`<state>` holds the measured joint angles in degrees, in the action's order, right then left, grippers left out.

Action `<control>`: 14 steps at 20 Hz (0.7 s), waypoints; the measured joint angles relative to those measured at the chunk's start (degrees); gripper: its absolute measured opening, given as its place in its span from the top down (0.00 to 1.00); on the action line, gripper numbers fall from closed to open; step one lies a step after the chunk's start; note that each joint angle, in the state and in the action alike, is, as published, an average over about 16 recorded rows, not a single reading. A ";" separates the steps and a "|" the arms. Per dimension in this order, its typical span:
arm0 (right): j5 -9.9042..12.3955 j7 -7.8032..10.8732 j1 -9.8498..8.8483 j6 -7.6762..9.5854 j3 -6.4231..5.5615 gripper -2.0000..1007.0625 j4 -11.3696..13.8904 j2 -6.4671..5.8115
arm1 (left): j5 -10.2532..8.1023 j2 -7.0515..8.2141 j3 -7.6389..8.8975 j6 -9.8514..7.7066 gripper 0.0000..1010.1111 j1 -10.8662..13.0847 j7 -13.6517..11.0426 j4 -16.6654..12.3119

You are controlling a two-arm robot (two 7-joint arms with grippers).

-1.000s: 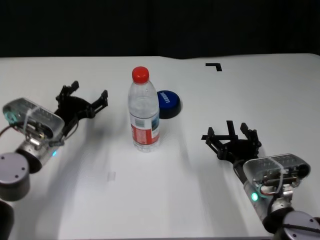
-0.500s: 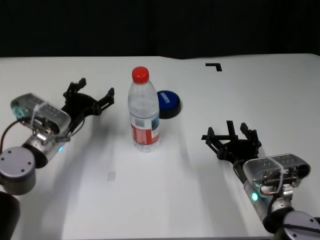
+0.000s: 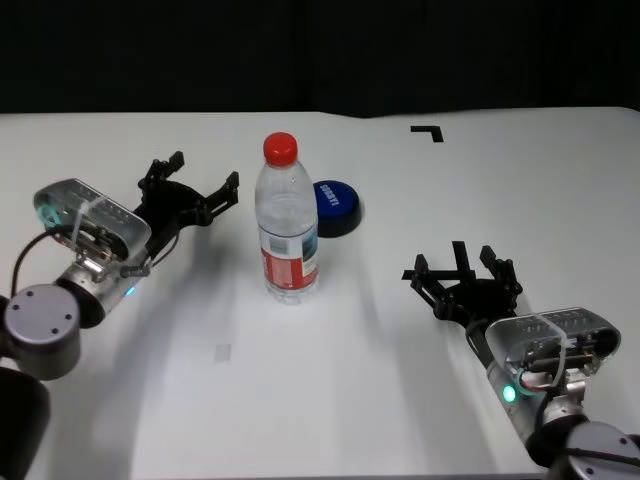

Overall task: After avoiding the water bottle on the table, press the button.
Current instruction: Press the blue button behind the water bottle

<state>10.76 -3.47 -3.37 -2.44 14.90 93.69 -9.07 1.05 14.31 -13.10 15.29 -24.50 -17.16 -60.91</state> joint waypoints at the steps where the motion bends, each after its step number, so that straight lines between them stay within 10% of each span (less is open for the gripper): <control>1: 0.00 0.00 0.00 0.00 0.00 0.00 0.00 0.00 | -0.02 -0.07 -0.13 0.11 0.01 -0.25 -0.08 0.33; 14: 0.00 0.00 0.00 0.00 0.00 0.00 0.00 0.00 | -0.14 -0.96 -1.66 1.21 0.01 -3.31 -0.94 4.25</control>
<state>10.76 -3.47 -3.37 -2.44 14.90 93.69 -9.07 0.91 13.35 -14.76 16.49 -27.81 -18.10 -56.66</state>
